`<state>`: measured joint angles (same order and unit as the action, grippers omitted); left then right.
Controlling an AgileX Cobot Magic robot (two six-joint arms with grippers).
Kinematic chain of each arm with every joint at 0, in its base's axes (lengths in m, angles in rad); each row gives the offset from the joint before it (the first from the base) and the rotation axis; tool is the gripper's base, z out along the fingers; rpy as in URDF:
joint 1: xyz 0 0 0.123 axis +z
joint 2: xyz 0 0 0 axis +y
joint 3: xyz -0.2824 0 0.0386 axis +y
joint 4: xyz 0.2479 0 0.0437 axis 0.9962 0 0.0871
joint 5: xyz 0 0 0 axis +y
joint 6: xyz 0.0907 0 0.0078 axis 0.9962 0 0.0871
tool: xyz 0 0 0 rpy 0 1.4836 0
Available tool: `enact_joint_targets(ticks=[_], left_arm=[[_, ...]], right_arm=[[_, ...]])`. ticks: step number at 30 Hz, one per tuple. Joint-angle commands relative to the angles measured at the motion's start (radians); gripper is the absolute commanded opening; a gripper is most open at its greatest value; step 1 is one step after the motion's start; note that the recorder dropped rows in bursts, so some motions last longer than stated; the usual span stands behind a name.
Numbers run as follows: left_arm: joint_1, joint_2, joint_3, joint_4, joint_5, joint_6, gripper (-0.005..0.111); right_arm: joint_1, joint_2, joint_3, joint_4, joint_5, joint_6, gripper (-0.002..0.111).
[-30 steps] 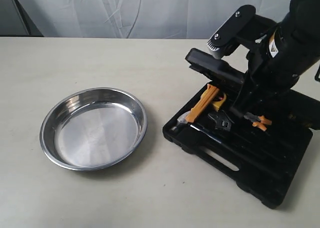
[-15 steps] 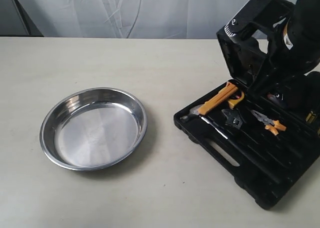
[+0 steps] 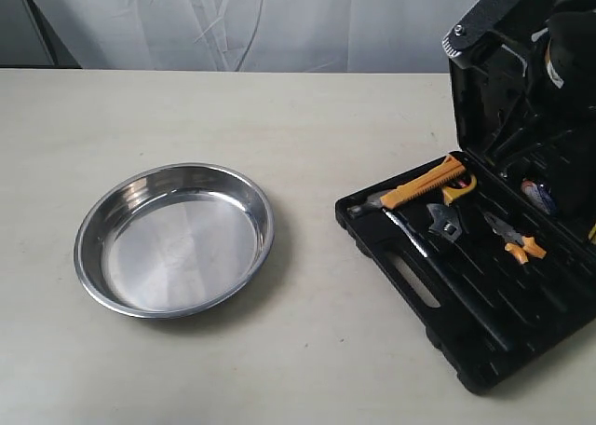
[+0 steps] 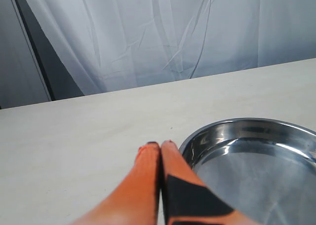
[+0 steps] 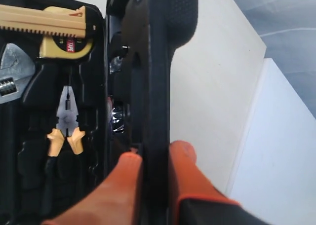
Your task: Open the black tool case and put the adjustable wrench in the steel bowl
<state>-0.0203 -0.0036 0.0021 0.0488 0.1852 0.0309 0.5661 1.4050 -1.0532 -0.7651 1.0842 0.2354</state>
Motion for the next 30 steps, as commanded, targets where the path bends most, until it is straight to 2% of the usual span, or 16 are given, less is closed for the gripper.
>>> enact_joint_targets(ticks=[1,20,30], left_arm=[[-0.001,0.004,-0.002,-0.002,-0.005,-0.001,0.000],[-0.001,0.004,-0.002,-0.002,-0.005,-0.001,0.000],[-0.001,0.004,-0.002,-0.002,-0.005,-0.001,0.000]], right_arm=[[-0.007,-0.005,0.000,-0.123,0.060,0.033,-0.001],[-0.007,-0.005,0.000,-0.262,0.137,0.181,-0.001],[-0.007,-0.005,0.000,-0.306,0.137,0.191,-0.001]])
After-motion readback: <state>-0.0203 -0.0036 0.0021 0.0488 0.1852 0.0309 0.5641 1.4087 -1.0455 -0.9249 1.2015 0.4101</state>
